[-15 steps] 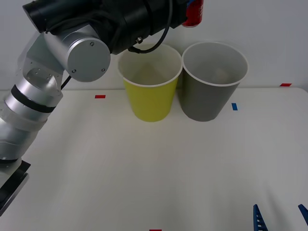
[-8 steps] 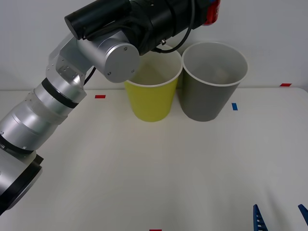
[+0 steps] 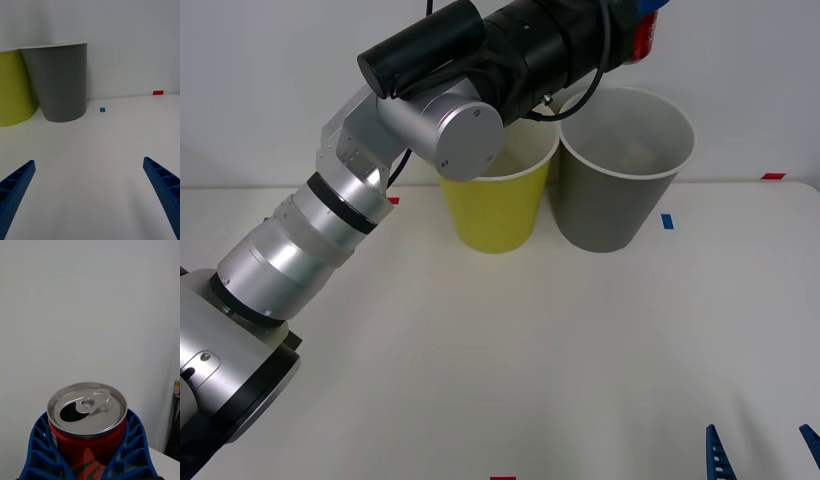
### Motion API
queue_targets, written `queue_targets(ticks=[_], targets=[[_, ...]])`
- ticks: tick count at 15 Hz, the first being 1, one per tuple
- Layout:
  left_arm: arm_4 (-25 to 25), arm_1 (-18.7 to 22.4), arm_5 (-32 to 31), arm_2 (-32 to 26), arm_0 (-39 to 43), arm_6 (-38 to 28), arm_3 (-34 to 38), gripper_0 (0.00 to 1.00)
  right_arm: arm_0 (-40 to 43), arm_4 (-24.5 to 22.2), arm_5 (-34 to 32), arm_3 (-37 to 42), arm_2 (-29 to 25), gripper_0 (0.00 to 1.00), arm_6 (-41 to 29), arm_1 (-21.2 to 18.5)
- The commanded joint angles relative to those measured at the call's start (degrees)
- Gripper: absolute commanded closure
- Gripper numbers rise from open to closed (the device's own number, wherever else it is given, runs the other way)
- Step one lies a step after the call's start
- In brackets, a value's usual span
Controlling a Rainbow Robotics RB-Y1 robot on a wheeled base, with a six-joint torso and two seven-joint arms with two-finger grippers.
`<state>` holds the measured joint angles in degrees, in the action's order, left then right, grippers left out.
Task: Put cans in the gray bin and PET bottles in the light green bin.
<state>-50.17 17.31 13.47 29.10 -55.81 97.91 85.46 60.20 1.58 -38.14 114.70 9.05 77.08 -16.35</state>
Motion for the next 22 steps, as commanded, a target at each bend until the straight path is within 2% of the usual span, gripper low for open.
queue_targets(ticks=[1,4,6,7,12,22], targets=[[0.60,-0.79,-0.02,0.00,0.00,0.61,-1.44,1.00,0.00,0.00,0.00,0.00,0.00,0.00,0.00,0.00],[1.83,-3.07,-3.09,0.44,0.00,1.58,-3.63,1.00,0.00,0.00,0.00,0.00,0.00,0.00,0.00,0.00],[2.27,-3.86,-9.86,3.42,0.00,1.93,-7.32,1.00,0.00,0.00,0.00,0.00,0.00,0.00,0.00,0.00],[2.35,-4.21,-10.83,3.78,0.00,1.93,-7.85,1.00,0.00,0.00,0.00,0.00,0.00,0.00,0.00,0.00],[2.27,-5.27,-10.83,6.24,0.00,1.49,-7.94,1.00,0.00,0.00,0.00,0.00,0.00,0.00,0.00,0.00],[2.79,-5.53,-10.83,6.24,0.00,2.46,-8.47,1.00,0.00,0.00,0.00,0.00,0.00,0.00,0.00,0.00]])
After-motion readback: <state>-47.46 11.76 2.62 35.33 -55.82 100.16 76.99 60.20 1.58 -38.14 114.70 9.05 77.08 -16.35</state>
